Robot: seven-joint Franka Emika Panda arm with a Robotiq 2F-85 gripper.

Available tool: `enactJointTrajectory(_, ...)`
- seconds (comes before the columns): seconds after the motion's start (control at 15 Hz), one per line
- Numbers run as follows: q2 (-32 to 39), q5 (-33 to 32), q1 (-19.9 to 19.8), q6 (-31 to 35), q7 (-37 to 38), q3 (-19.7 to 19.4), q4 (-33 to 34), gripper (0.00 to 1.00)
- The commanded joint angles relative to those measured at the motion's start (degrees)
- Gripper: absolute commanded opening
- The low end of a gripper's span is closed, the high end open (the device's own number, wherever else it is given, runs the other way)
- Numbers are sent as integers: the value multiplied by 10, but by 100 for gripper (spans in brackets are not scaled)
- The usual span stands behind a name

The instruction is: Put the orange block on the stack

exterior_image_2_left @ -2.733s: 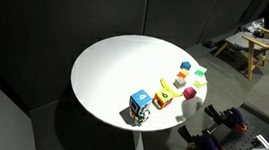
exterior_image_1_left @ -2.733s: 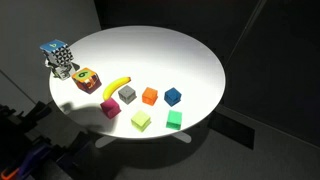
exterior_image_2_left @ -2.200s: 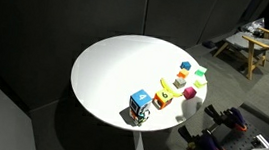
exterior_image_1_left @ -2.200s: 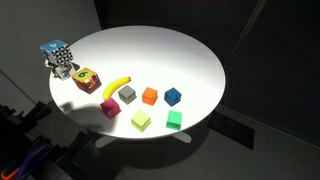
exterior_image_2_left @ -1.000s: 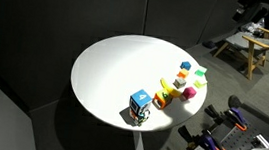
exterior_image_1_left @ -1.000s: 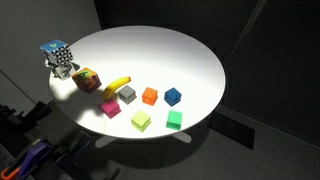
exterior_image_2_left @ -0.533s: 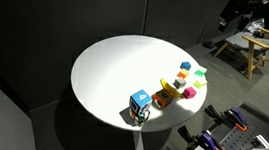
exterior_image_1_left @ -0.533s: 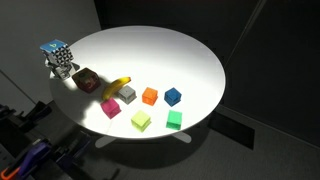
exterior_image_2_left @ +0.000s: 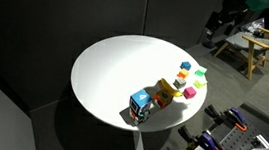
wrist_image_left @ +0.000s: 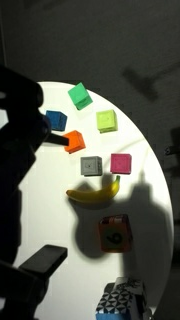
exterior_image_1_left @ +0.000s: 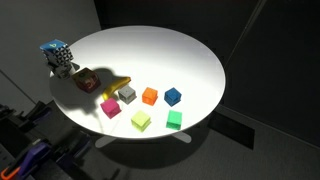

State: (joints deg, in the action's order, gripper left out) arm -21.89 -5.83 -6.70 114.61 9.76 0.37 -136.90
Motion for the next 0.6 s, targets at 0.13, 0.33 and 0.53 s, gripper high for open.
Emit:
enactJointTrajectory(0.13,36,-8,22,44,-37,-6,4,100)
enactJointTrajectory(0.33,36,4,32,78,-72,-12,-8,100)
enactJointTrajectory(0.53,42,-3,32,73,-61,-8,-5,100)
